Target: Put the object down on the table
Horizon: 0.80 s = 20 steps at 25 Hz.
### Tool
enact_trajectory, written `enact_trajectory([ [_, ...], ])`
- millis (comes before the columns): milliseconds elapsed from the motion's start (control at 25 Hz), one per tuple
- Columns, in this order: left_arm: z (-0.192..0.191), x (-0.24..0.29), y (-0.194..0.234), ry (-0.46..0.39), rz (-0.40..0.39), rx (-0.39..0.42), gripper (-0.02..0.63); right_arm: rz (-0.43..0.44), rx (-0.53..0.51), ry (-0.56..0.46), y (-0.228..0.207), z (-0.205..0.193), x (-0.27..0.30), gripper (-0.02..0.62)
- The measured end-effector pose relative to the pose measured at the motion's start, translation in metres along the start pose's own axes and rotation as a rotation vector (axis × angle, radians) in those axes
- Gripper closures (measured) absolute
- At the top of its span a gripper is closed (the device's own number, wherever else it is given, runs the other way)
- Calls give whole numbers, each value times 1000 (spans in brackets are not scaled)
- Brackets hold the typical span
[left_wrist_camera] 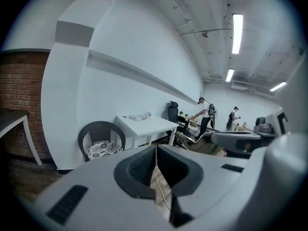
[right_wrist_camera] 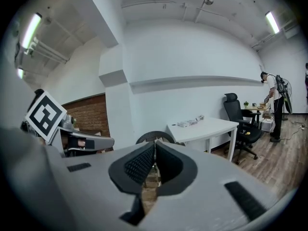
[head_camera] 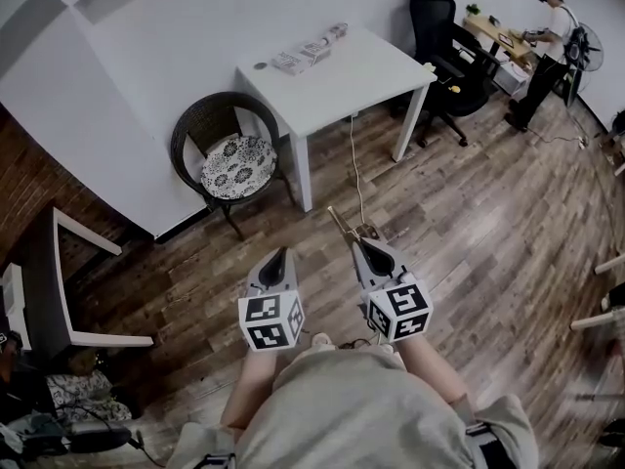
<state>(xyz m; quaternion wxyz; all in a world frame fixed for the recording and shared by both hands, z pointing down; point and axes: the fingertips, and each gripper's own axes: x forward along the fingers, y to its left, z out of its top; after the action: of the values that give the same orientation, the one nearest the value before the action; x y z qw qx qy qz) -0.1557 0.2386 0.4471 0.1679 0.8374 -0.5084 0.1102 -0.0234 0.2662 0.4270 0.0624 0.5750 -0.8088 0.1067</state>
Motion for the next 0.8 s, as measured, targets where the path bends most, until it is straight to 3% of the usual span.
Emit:
enact_trajectory([
  [480, 5, 14, 31, 5, -16, -1, 595, -6, -4, -11, 15, 7, 32, 588],
  [800, 11, 40, 34, 9, -15, -6, 595, -7, 7, -22, 0, 14, 51, 586],
])
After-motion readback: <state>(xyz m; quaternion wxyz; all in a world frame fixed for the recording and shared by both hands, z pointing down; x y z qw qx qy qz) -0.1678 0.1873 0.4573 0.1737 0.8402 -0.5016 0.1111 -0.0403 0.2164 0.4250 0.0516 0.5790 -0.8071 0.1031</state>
